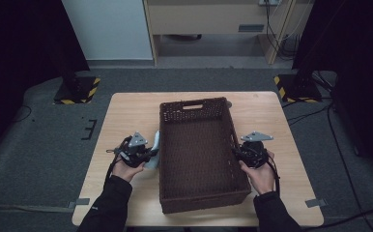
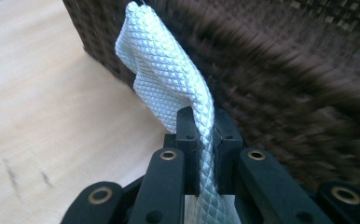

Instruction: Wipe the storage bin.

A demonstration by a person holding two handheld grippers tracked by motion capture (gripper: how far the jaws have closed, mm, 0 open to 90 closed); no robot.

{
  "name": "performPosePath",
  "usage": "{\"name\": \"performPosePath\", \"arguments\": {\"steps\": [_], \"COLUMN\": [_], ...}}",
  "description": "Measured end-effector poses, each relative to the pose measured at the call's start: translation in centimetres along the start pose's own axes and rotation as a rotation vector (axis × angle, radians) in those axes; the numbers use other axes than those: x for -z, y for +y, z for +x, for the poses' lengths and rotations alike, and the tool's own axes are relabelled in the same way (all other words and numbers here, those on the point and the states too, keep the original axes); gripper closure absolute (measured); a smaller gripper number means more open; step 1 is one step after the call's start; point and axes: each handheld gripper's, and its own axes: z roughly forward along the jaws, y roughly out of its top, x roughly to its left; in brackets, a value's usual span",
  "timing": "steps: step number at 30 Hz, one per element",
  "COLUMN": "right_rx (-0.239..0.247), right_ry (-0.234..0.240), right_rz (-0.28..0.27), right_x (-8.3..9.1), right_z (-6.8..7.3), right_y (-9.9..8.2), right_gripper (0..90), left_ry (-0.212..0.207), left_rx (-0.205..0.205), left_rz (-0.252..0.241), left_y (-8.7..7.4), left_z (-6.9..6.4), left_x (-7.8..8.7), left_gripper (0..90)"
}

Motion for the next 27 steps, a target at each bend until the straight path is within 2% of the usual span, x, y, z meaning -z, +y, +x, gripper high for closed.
{"name": "performPosePath", "arguments": {"steps": [5, 8, 12, 14, 17, 20, 21, 22, 24, 25, 27], "right_rx": [-0.023, -0.032, -0.028, -0.019, -0.023, -0.012, -0.007, -0.007, -0.008, -0.008, -0.011], "right_ry": [-0.016, -0.01, 0.006, 0.009, 0.022, 0.047, 0.053, 0.06, 0.063, 0.069, 0.068], "right_rz": [-0.004, -0.012, -0.018, -0.029, -0.04, -0.07, -0.075, -0.084, -0.091, -0.097, -0.104], "right_x": [-0.3, -0.3, -0.2, -0.2, 0.0, 0.3, 0.4, 0.6, 0.7, 1.1, 1.2], "right_z": [0.0, -0.1, -0.2, -0.5, -0.6, -0.8, -0.8, -0.8, -0.9, -0.9, -1.0], "right_y": [0.2, 0.1, 0.0, -0.1, -0.2, -0.3, -0.3, -0.3, -0.3, -0.3, -0.3], "right_gripper": [72.1, 71.2, 67.0, 58.9, 54.6, 48.1, 46.7, 45.8, 45.5, 44.8, 44.5], "left_ry": [-0.002, -0.004, -0.016, -0.026, -0.028, -0.025, -0.025, -0.025, -0.029, -0.035, -0.039], "left_rx": [-0.01, 0.0, 0.016, 0.022, 0.027, 0.033, 0.04, 0.04, 0.044, 0.039, 0.038], "left_rz": [-0.042, -0.01, 0.077, 0.105, 0.106, 0.087, 0.044, 0.044, 0.0, -0.041, -0.056], "left_y": [0.7, 0.2, -1.2, -1.7, -1.8, -1.5, -1.1, -1.1, -0.4, 0.1, 0.4], "left_z": [0.1, 0.3, 0.1, -0.1, -0.3, -0.1, 0.0, 0.0, 0.0, -0.2, -0.3], "left_x": [0.8, 0.2, -1.9, -2.6, -2.6, -2.0, -1.0, -1.0, 0.2, 1.2, 1.6], "left_gripper": [83.2, 83.2, 83.2, 83.2, 83.2, 83.2, 83.2, 83.2, 83.2, 83.2, 83.2]}}
